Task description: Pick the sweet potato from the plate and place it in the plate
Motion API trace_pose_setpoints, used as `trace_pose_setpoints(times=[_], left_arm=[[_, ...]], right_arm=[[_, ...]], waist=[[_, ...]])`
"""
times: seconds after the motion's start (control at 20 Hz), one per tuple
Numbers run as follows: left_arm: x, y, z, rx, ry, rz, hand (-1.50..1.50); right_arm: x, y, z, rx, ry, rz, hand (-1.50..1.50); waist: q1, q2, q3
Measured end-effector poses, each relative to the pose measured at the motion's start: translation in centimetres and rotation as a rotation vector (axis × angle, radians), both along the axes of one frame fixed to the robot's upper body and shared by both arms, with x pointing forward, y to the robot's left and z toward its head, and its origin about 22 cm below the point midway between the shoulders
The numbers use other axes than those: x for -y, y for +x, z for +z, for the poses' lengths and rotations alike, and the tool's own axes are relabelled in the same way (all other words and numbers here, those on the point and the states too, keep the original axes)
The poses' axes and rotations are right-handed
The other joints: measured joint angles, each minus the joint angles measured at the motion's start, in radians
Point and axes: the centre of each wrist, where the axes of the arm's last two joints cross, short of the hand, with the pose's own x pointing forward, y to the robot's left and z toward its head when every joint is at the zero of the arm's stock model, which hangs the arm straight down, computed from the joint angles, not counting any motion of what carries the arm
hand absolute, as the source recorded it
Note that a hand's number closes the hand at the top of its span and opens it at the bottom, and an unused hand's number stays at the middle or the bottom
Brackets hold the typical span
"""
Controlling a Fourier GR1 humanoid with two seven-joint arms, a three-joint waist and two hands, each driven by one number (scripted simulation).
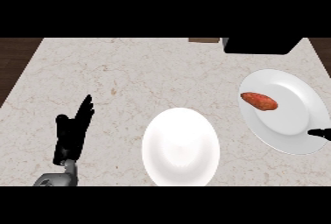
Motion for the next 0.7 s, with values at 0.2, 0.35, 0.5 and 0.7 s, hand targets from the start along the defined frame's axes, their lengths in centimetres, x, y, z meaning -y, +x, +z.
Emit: trace_pose_setpoints(times=[0.2,0.35,0.5,0.7], left_arm=[[0.2,0.7,0.0,0.000,-0.004,-0.001,0.00],[0.6,0.6,-0.7,0.000,-0.001,-0.005,0.00],[0.5,0.3,-0.8,-0.001,-0.003,-0.012,0.00],[0.7,0.3,-0.3,0.008,0.001,-0.007,0.00]], right_arm=[[1.0,-0.8,0.4,0.002,-0.008,-0.029,-1.50],[1.8,-1.4,0.6,0.017,-0.001,-0.058,-1.50],[2.7,-2.1,1.1,0.025,0.002,-0.086,-1.50],[2.9,-2.7,0.7,0.036,-0.004,-0.133,-1.50]], waist=[[-0.001,0.001,0.000],[0.001,0.003,0.001],[0.005,0.003,0.002],[0.009,0.005,0.003]])
